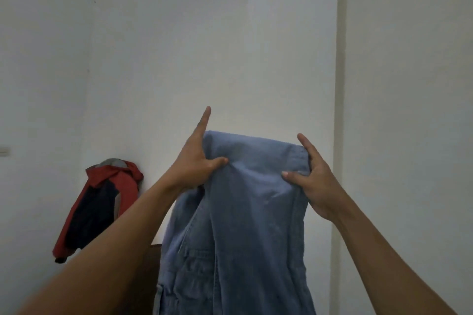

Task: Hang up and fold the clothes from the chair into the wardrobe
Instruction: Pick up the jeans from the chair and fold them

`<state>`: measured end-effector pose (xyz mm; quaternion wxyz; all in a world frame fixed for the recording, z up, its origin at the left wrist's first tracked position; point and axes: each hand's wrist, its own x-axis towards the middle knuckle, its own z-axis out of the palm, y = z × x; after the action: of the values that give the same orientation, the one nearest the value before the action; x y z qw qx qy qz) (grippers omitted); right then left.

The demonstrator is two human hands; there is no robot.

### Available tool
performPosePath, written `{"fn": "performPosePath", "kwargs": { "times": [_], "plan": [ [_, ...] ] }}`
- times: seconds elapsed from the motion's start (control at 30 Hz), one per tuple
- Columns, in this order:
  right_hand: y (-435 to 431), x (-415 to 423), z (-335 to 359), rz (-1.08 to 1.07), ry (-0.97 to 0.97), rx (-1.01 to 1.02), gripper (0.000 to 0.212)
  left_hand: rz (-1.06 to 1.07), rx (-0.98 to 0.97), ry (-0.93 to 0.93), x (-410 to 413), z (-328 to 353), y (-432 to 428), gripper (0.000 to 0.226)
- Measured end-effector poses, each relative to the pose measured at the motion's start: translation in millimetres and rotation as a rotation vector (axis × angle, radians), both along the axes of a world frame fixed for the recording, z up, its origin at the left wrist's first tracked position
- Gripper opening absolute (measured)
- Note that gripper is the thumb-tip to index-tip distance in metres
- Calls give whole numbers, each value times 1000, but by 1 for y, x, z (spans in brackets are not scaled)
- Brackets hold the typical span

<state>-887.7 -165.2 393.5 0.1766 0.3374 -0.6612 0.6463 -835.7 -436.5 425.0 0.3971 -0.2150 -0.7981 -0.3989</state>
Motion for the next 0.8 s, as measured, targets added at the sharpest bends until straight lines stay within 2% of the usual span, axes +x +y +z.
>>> {"fn": "performPosePath", "kwargs": {
  "times": [0.1,0.2,0.27,0.3,0.37,0.43,0.47,0.53,0.6,0.67,0.73,0.8],
  "plan": [
    [-10,-2,3,-85,77,-55,86,65,116,45,-1,1,-9,84],
    [-22,1,4,-84,87,-145,80,48,392,43,-5,-4,-7,67],
    [-27,6,4,-34,34,-224,78,-28,547,17,-4,-9,-1,70],
    [-30,9,4,-18,-6,-285,77,-98,563,-20,-4,-13,2,79],
    [-32,17,8,-16,-87,-404,75,-222,462,-115,-5,-25,6,100],
    [-28,20,12,-20,-151,-432,76,-230,386,-119,-5,-31,6,103],
    [-23,21,13,28,-185,-391,84,-206,410,-84,-6,-29,3,99],
    [-15,22,10,191,-214,-168,106,-172,459,-19,-5,-23,2,89],
    [-11,21,4,165,-144,41,112,-168,468,4,-3,-25,4,83],
    [-11,20,6,-29,-51,4,98,-174,393,-14,0,-29,4,92],
    [-11,21,11,-166,18,-107,73,-160,141,-75,5,-31,4,110],
    [-12,19,11,-212,72,-158,48,-101,-3,-48,5,-26,-1,109]
  ]
}}
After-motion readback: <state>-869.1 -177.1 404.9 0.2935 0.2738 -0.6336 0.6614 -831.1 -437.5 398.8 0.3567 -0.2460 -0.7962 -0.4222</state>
